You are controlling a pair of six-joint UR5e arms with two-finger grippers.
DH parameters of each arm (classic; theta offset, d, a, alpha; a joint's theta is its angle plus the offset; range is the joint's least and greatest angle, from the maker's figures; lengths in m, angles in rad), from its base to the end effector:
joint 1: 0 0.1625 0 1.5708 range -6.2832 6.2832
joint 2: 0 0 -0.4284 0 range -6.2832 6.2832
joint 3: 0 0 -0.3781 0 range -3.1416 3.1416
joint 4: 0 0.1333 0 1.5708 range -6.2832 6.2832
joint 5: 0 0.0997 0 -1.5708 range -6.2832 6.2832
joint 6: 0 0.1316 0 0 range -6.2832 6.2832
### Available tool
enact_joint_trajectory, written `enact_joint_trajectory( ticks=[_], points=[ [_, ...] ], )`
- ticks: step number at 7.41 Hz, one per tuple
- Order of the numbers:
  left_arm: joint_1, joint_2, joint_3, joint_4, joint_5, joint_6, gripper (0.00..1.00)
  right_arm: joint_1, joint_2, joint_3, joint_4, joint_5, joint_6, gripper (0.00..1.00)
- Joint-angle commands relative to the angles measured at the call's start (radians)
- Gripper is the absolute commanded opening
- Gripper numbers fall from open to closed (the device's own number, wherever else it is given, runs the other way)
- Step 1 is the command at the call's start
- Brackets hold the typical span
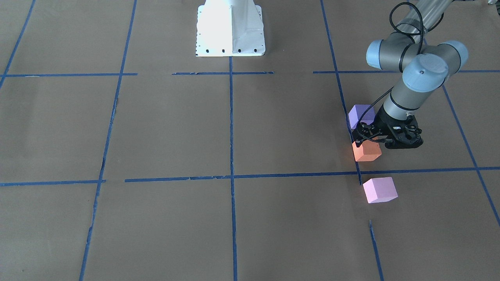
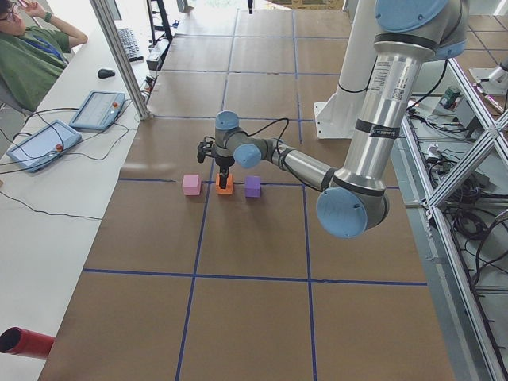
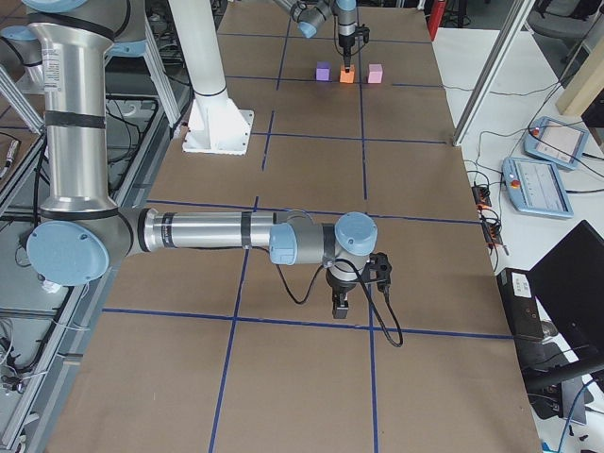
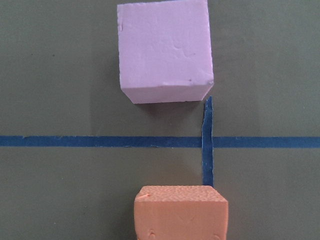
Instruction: Arrange blocks in a line
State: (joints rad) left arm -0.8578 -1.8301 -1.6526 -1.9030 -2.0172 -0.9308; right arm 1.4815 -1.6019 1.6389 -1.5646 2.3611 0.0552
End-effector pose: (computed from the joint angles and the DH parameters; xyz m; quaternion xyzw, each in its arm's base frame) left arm 0.3465 -0.5176 0.4807 0.0663 0.3782 -0.0274 0.9229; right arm -0.0021 -0.4698 0.6649 -0.0079 -0.3853 -0.0240 0.9224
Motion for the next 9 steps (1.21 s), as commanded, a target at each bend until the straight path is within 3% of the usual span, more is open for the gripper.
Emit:
enact_joint_trajectory(
  ticks=[1,3,4,5,6,7,8,9],
  points=[
    [-0.067,-0.009,-0.025,0.012,-0.044,0.044,1.0,0.0,-0.001,0.001,0.0,0.0,0.0,1.0],
    [-0.253,0.005,-0.091,0.073,-0.183,0.127,1.0,0.0,0.0,0.001,0.0,0.0,0.0,1.0],
    [-0.277,0.021,-0.092,0.074,-0.21,0.132,1.0,0.0,0.0,-0.001,0.0,0.001,0.0,1.0],
    [-0.347,0.047,-0.09,0.076,-0.213,0.261,1.0,0.0,0.0,0.001,0.0,0.0,0.0,1.0],
    [-0.431,0.064,-0.075,0.088,-0.257,0.402,1.0,0.0,0.0,0.001,0.0,0.001,0.0,1.0],
    [-0.472,0.083,-0.066,0.166,-0.296,0.418,1.0,0.0,0.0,-0.001,0.0,0.001,0.0,1.0],
    [-0.5,0.084,-0.015,0.188,-0.296,0.455,1.0,0.0,-0.001,0.001,0.0,0.0,0.0,1.0],
    [-0.554,0.119,0.046,0.194,-0.301,0.618,1.0,0.0,-0.001,-0.001,0.0,0.0,0.0,1.0]
  ],
)
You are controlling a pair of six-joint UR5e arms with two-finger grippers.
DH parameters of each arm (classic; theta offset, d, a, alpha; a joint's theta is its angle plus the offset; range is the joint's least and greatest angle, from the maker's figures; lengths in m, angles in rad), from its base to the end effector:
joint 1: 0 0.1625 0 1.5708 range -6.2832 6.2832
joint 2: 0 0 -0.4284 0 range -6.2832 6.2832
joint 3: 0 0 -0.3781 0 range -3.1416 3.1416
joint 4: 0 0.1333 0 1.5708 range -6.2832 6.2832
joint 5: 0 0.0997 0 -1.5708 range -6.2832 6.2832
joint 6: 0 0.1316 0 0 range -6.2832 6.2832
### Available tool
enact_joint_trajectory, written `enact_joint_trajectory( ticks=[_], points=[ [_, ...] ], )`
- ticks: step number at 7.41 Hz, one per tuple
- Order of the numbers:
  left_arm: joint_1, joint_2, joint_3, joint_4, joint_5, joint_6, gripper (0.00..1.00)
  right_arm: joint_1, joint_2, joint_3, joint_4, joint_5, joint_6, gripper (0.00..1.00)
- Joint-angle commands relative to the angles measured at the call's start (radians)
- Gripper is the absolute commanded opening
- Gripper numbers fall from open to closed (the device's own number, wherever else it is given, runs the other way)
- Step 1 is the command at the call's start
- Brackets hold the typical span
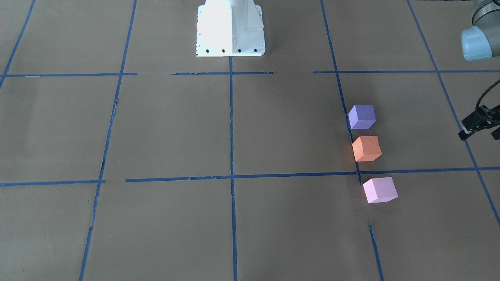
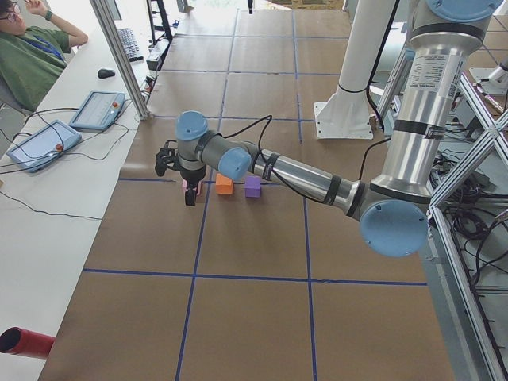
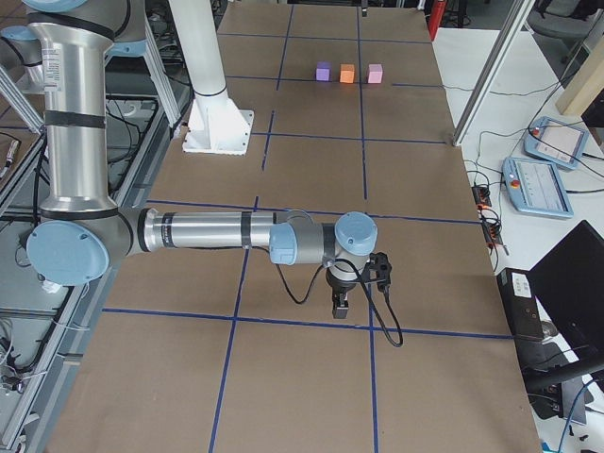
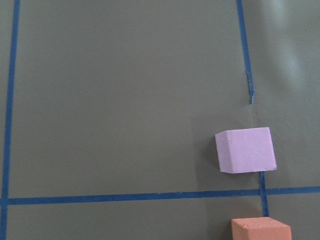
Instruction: Arrange blocks in a line
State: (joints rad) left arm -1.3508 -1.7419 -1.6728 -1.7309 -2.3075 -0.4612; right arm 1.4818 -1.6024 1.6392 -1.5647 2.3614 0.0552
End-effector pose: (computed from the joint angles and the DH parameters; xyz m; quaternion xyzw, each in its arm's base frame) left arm 0.0802 -0.5645 0.5293 0.0715 0.3984 -0.0328 0.9138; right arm -0.0020 -0.4696 0.6650 -0.0080 -0.3854 -0.0239 0.9224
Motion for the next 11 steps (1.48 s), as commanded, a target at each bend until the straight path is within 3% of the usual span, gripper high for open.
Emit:
enact_joint_trajectory(
  ticks=[1,5,11],
  points=[
    [-0.112,0.062,0.103,0.028,-0.012,0.312,1.0,0.0,0.001,-0.001,0.0,-0.001,0.0,1.0],
    [-0.218,0.068,0.142,0.255,-0.01,0.622,1.0,0.0,-0.001,0.001,0.0,0.001,0.0,1.0],
    [-0.225,0.091,0.145,0.266,-0.015,0.681,1.0,-0.002,-0.001,-0.001,0.0,-0.001,0.0,1.0]
  ],
)
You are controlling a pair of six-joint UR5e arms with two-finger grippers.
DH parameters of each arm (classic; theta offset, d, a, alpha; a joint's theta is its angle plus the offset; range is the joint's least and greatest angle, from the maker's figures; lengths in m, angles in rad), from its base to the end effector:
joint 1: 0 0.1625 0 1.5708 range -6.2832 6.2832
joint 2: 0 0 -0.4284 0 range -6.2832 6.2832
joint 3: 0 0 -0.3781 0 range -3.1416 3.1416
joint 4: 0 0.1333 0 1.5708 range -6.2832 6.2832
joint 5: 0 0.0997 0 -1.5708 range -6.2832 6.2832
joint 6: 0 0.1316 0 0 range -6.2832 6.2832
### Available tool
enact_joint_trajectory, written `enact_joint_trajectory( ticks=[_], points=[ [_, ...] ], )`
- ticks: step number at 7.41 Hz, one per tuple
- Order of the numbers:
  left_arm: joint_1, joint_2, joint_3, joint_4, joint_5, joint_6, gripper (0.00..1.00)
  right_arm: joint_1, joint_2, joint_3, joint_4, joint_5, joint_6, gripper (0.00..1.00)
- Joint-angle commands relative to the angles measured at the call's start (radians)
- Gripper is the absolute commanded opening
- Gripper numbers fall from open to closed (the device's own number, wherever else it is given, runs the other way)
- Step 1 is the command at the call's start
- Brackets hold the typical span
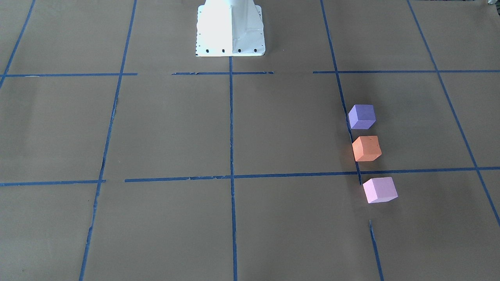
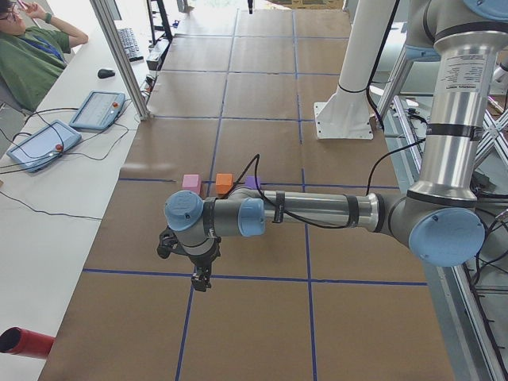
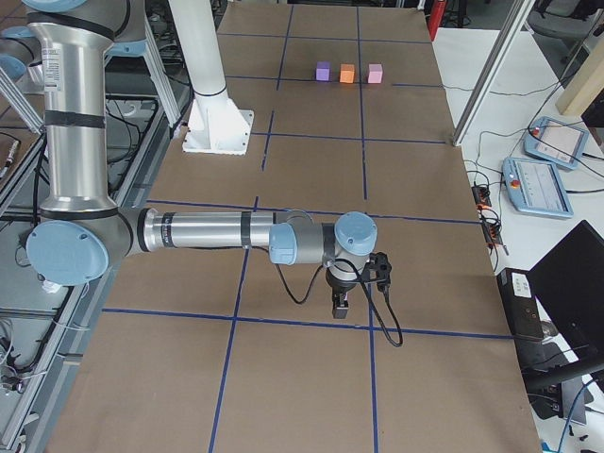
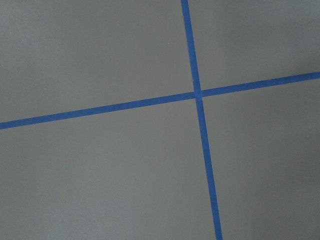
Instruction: Arrange blocks in a line
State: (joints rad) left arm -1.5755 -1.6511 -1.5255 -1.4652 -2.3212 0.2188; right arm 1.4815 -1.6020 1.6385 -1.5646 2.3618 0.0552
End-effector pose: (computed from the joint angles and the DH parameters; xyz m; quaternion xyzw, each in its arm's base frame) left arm -0.0459 -0.5047 0.6793 0.0082 0.3676 0.0865 0.9259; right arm -0.0022 -0.4697 0.6651 -0.0082 -0.3856 -0.0240 0.9223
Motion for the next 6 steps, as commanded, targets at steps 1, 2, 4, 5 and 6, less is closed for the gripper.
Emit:
enact_joint_trajectory(
  ticks=[1,2,4,5,6],
  points=[
    [0.0,0.001,-0.004,0.0,-0.001,0.001,1.0,0.0,-0.001,0.0,0.0,-0.001,0.0,1.0],
    [0.0,-0.001,-0.001,-0.001,-0.003,0.001,1.0,0.0,-0.001,0.0,0.0,-0.001,0.0,1.0],
    [0.0,-0.001,-0.001,-0.001,-0.003,0.001,1.0,0.0,0.0,0.001,0.0,0.0,0.0,1.0],
    [0.0,0.001,0.001,-0.001,-0.003,-0.001,1.0,0.0,0.0,0.0,0.0,-0.001,0.0,1.0],
    [0.0,0.001,0.004,-0.001,-0.004,-0.001,1.0,0.0,-0.001,0.0,0.0,-0.001,0.0,1.0]
  ],
)
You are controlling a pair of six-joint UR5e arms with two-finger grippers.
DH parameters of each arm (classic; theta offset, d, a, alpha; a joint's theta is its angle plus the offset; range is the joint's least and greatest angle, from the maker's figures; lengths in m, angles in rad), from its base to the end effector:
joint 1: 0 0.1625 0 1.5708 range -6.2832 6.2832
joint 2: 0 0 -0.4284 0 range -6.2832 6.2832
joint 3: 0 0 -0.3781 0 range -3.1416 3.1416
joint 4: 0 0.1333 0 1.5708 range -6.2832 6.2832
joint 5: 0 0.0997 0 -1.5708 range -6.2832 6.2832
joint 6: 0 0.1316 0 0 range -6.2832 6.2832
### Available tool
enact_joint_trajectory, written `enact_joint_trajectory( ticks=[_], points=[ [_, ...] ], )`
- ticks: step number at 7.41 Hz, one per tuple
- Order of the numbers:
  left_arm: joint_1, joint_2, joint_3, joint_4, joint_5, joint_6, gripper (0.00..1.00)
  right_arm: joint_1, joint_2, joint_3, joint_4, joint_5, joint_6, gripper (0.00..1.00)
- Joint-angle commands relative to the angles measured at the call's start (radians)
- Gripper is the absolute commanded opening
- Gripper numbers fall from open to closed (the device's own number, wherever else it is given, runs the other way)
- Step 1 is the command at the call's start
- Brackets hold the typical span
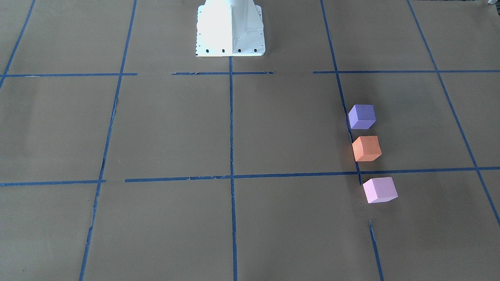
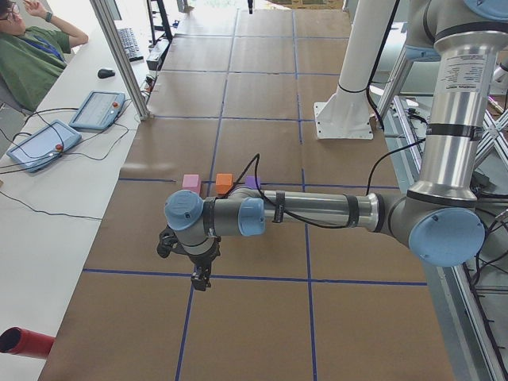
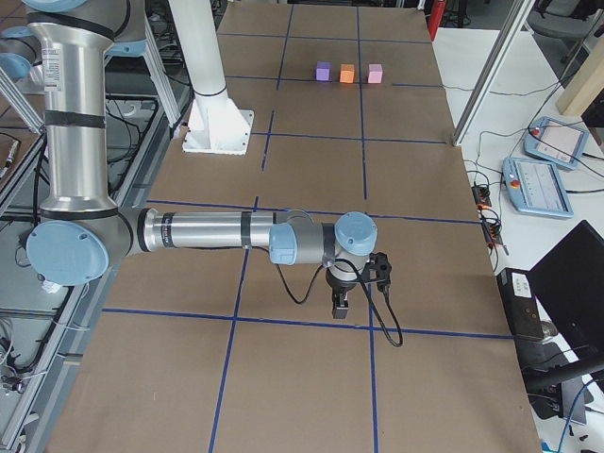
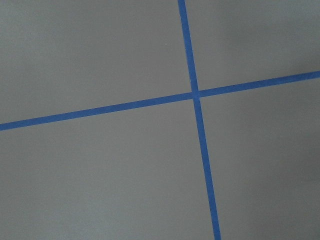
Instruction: Arrange blocks in a line
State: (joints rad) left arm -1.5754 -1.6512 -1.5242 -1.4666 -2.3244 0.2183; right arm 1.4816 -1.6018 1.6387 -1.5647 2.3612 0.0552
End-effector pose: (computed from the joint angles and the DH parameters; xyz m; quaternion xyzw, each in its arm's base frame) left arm -0.0456 -0.5048 0.6795 0.0084 0.3691 0.0862 0.9254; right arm -0.0021 -0.4698 0.6650 -0.0080 -0.3853 -0.0240 0.9224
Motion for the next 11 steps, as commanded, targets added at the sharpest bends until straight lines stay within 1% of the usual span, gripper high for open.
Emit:
enact_joint_trajectory(
  ticks=[1,5,11],
  points=[
    [0.0,0.001,0.002,0.0,-0.001,-0.002,1.0,0.0,-0.001,0.0,0.0,0.001,0.0,1.0],
    [0.0,0.02,-0.004,-0.006,-0.003,-0.004,1.0,0.0,-0.001,0.0,0.0,0.0,0.0,1.0],
    [0.0,0.014,-0.007,-0.008,-0.001,-0.005,1.0,0.0,-0.001,0.0,0.0,0.001,0.0,1.0]
  ],
)
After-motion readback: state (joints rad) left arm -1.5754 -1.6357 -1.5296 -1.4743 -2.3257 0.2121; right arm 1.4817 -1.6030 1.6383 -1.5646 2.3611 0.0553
